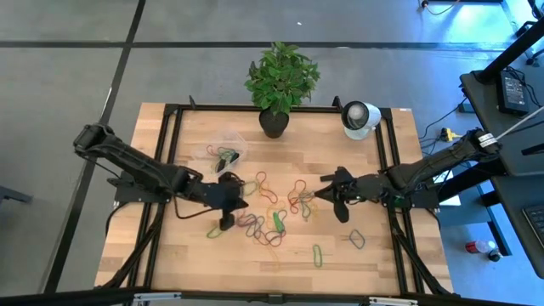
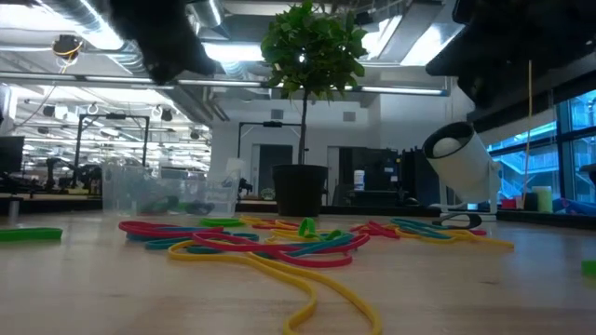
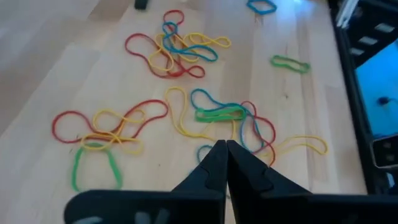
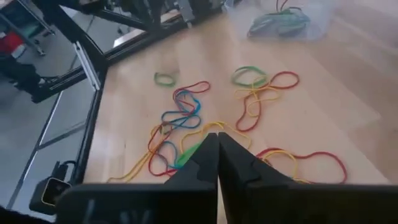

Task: Pick and place rubber bands into bin
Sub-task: Put the red rubber band into the transparent bin

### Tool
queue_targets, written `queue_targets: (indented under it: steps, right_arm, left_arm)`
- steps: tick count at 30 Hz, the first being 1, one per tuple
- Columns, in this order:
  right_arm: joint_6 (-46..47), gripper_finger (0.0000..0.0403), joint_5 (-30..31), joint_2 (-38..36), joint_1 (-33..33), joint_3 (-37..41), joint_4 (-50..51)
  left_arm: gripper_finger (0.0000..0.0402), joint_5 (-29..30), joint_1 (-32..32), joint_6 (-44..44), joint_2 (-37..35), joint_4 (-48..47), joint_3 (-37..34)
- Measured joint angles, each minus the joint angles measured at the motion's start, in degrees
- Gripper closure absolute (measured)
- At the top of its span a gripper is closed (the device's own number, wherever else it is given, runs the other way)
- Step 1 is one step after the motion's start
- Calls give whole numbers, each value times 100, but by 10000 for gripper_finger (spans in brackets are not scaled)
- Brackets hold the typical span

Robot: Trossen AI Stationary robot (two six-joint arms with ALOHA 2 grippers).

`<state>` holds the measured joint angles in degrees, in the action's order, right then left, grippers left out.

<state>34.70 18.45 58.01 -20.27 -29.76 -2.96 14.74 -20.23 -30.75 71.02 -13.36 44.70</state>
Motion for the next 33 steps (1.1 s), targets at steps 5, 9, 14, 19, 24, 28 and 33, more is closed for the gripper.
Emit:
queue_targets:
  steps: [5,9,14,19,24,28,33]
  right_arm:
    - [122,400,342,879,9,-1027,862]
    - [448,400,549,1842,262,-2149,1894]
    - [1431,392,481,2958,842,-3444,3484]
    - [2065,371,162,3823,1350,-4256,4757]
    - [2096,334,-468,4384,1748,-4408,4975]
    - [2056,308,-913,4808,1944,-4408,5097]
    - [1894,296,-950,5249,1989,-4408,5225]
  left_arm:
    - [400,156,9,251,-1194,164,-805]
    - [400,400,7,758,-2221,131,-1145]
    - [400,452,8,1606,-3145,-61,-1257]
    - [400,582,7,1909,-3641,-323,-1263]
    - [400,505,7,1705,-3757,-340,-1263]
    - [400,479,7,1423,-3753,-361,-1263]
    - [400,483,7,1219,-3740,-367,-1263]
